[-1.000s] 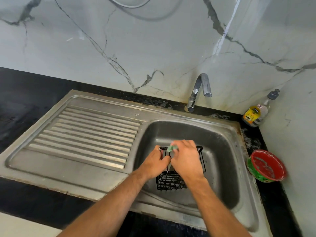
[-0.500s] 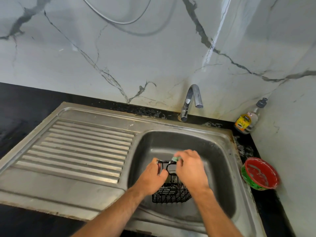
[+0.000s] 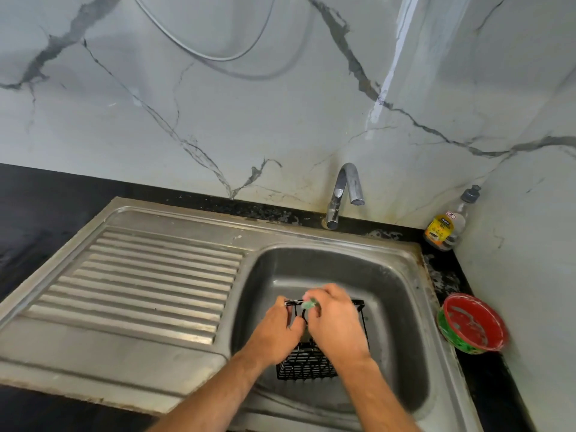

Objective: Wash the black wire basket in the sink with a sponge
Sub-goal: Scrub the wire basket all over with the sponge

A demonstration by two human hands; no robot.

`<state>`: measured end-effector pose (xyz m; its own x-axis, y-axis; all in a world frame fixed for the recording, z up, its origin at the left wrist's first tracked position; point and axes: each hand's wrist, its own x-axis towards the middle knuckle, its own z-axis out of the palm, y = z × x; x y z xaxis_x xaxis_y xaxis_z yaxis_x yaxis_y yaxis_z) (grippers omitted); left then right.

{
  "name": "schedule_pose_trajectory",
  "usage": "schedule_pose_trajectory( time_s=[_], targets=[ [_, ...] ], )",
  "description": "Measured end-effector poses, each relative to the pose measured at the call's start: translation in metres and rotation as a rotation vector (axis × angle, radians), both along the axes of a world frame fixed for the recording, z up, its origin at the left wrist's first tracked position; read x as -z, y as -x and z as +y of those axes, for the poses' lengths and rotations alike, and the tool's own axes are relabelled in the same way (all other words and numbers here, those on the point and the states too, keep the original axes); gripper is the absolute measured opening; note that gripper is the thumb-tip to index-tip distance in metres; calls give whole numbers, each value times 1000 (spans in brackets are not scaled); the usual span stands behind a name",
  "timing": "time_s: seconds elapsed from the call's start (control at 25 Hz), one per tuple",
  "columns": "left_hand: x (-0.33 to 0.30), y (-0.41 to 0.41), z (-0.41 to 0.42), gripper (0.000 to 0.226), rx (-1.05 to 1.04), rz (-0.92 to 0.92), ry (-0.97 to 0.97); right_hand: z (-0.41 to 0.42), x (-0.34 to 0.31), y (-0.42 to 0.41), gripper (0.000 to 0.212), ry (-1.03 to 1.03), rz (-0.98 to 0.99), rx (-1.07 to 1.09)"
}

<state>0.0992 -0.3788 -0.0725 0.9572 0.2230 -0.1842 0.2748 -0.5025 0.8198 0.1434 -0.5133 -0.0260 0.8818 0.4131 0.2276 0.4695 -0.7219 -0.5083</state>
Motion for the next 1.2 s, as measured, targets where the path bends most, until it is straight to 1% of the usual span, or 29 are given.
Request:
schedule_pose_trajectory(
  time_s=[0.08,0.2,0.24,0.32,0.4,0.48,0.56,0.64,0.68,0.72,0.8,0.88,0.96,1.04,1.08,1.12,1.2],
  targets=[
    [0,-1,0,12,-30,30,7,-22,1,-8,20,-25,6,101],
    [0,-1,-1,12,-14,46,31,-46,-5,-19,20,-37,80,279],
    [1,-1,-2,13,-10,35,25,-46,-6,-20,21,-41,91,303],
    [3,-2,-3,14,-22,22,16,-33,-7,-15,24,-44,50,240],
    [4,-4,-2,14,-30,0,19,-12,-2,-4,31,-6,0,88],
    [4,-5,1,16,-32,-30,17,5,3,5,33,33,-44,-19],
    [8,-6,5,20,-28,-34,12,11,0,5,29,22,-33,-21],
    [8,-5,7,17,3,-51,20,12,-2,3,26,3,11,-15],
    [6,-5,6,12,34,-91,48,15,-4,4,26,7,19,-33],
    [6,-5,5,12,76,-143,85,20,-6,5,26,20,13,-57],
    [4,-4,0,20,124,-194,113,28,-8,8,26,60,1,-69],
    [2,-5,-1,15,33,-118,81,20,-6,4,22,81,-13,0],
    [3,-4,2,19,-64,7,43,-6,-3,-8,21,92,-10,147],
    [4,-3,5,19,-65,41,81,-37,-3,-26,22,59,63,336],
    [3,-2,5,19,-58,42,96,-48,-3,-34,23,37,110,395],
    [2,-2,5,19,-54,35,91,-52,-4,-38,24,23,150,420],
    [3,-3,3,18,-62,25,72,-41,-7,-32,26,20,163,371]
  ],
)
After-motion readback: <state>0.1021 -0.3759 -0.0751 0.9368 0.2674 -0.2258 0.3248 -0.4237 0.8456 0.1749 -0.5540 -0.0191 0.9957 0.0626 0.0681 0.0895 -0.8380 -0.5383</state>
